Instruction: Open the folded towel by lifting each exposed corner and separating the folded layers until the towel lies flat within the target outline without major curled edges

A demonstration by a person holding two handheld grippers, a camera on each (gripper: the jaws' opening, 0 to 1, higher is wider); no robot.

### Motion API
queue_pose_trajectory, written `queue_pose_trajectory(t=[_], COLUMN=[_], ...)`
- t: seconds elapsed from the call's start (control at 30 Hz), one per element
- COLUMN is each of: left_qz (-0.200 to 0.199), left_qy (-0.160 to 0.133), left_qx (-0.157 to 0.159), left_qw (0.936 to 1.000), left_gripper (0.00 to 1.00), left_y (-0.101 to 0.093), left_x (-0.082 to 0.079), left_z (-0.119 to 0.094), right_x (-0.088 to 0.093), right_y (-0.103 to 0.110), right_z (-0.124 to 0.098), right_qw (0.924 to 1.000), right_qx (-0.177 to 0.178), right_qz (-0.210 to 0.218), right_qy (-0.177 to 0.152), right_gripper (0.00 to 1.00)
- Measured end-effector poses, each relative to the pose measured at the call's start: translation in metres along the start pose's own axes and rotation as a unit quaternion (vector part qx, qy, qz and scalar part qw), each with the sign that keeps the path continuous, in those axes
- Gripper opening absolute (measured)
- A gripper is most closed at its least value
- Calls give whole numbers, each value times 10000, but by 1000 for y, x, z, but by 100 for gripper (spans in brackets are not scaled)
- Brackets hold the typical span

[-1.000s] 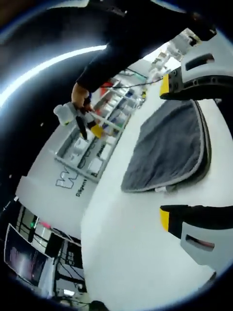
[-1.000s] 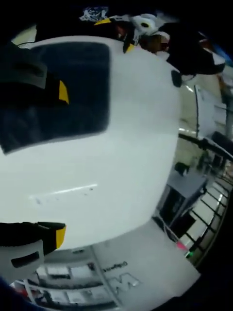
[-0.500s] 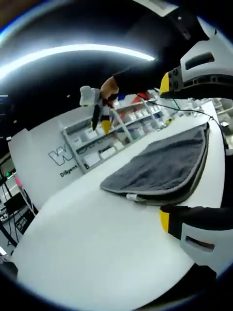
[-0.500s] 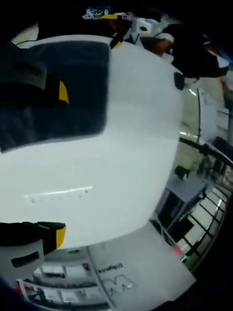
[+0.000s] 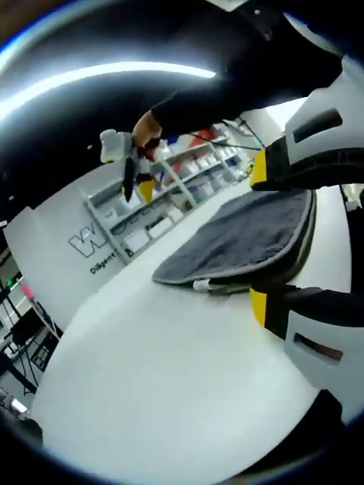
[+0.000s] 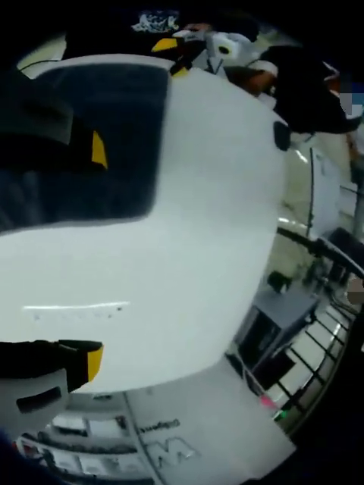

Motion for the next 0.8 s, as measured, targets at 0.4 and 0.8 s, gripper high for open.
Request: queue_pose_trajectory(t=[0.4,0.8], left_qz=[201,571], left_qy=[96,63], left_qx=[-61,-137], left_qw=[9997,9983], left_gripper=[33,27], left_y=[1,8], left_x=[3,1], left_z=[2,1], right_x=[-13,-19], right_y=[13,34], right_z=[62,113], right_qw=[9962,9883], right_qx=[-856,-1502], right_qz=[-118,-99], right_qy=[76,242], right_gripper=[58,46])
Point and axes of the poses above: the point that each gripper's makers call its tool centre point, and the gripper's own axes: z roughly forward along the fingers, y roughly to its left, x roughly out of its underside, the point moved 7 cm from there along -z, roughly backward along the fingers, and after that the axes turned 12 degrees about y, right-handed, at the moved point
